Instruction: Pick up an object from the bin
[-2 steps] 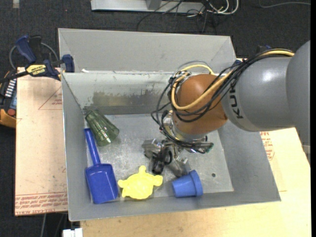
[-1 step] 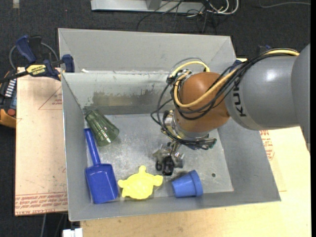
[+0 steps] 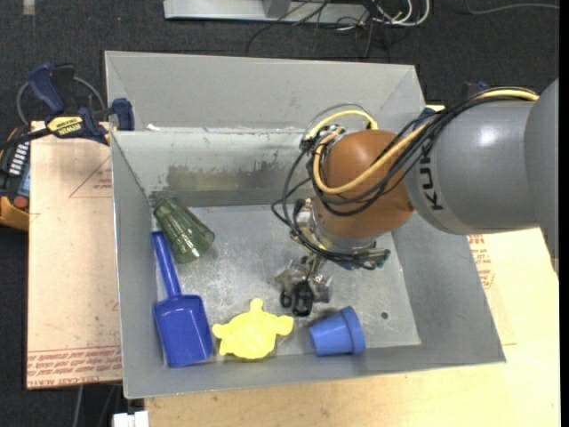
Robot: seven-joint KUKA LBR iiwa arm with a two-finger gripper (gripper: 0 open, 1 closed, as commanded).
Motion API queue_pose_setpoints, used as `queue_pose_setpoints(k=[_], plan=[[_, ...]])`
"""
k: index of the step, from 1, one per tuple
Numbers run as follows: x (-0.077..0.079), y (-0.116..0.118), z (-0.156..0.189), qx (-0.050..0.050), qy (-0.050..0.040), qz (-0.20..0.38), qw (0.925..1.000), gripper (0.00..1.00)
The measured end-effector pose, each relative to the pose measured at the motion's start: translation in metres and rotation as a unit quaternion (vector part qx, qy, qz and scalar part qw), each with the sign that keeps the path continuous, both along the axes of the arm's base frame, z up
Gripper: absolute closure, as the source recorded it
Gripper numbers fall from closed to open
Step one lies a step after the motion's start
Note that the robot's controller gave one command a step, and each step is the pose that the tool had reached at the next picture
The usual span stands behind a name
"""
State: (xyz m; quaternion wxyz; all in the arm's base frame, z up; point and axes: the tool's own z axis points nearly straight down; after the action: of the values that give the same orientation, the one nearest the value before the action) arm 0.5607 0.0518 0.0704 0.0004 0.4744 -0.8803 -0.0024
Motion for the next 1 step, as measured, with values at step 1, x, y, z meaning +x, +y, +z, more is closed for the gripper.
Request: queue_pose_setpoints(k=[1], plan=[[-0.0016, 0.0002, 0.0080, 0.000, 0.0022, 0.000, 1.0000, 1.00]])
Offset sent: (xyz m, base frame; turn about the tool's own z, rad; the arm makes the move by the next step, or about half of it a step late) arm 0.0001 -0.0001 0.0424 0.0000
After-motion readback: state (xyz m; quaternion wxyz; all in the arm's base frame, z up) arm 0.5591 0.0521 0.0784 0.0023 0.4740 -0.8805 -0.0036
